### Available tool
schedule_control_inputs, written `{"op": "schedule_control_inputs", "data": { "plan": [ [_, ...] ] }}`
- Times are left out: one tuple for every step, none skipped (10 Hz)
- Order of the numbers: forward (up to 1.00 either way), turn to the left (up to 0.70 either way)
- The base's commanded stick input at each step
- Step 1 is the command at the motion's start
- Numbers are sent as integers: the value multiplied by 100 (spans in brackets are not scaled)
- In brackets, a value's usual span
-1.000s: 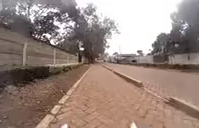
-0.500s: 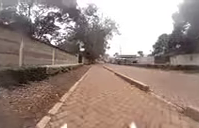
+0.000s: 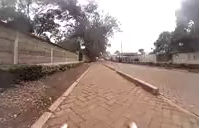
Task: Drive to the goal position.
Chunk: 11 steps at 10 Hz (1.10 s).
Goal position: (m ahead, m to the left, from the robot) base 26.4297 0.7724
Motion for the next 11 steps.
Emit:
{"op": "schedule_control_inputs", "data": {
  "plan": [
    [70, 0],
    [70, 0],
    [70, 0],
    [70, 0],
    [70, 0],
    [70, 0],
    [70, 0],
    [70, 0],
    [70, 0],
    [70, 0],
    [70, 0]
  ]
}}
